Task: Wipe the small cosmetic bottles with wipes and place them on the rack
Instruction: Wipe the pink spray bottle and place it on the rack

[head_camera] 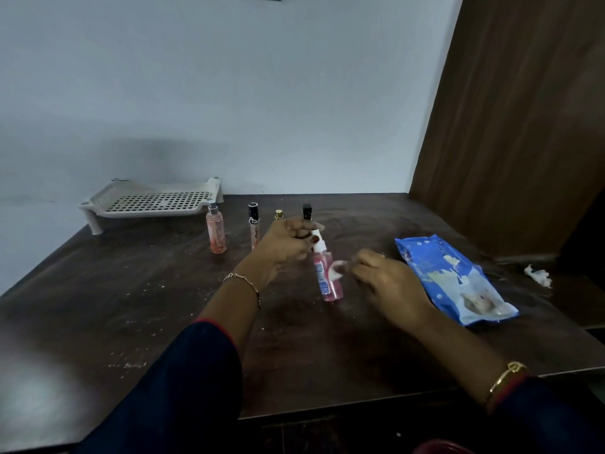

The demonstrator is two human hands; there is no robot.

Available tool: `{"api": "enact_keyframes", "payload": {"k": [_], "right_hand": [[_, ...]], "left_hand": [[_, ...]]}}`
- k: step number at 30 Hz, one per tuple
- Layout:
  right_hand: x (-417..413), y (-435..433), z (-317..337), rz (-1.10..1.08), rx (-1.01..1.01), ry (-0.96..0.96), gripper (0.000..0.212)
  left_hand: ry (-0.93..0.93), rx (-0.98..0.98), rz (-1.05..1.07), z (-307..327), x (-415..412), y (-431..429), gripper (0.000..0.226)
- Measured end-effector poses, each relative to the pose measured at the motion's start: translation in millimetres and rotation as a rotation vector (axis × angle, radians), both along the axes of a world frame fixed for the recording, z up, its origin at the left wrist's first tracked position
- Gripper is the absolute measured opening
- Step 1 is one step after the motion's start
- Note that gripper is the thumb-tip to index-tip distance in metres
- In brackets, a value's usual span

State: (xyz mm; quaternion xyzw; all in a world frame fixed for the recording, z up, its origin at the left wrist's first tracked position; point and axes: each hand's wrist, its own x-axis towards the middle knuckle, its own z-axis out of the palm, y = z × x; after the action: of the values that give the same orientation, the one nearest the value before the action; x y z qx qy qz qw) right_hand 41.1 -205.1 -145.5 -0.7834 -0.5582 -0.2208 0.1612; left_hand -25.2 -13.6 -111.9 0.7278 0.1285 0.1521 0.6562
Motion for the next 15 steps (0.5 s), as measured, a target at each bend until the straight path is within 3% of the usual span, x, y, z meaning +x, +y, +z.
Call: {"api": "enact_keyframes", "payload": {"k": [4,9,12,15], "right_hand": [[-7.2,22.0,10.8,-0.045,0.061,-0.025,0.028],[-20.0,22.0,4.9,-0.033,-0.122,-0.041,0.043],[-24.3,8.8,-5.8,0.033,-0.211,-0.041,0.029],[-27.7,-5.1,-18.1,0.092,-0.273,-0.04,0.035]], "left_hand": [[0.007,-0.004,0.006,5.0,-0.3,-5.6,0.025],[-0.016,-0.021,0.108,1.7,1.9,-7.9,0.023],[-0.027,-0.058,0.119,2.0,2.7,-8.5,0.019],[-0.041,-0.059,0.136,5.1,4.0,-9.1,0.014]]}}
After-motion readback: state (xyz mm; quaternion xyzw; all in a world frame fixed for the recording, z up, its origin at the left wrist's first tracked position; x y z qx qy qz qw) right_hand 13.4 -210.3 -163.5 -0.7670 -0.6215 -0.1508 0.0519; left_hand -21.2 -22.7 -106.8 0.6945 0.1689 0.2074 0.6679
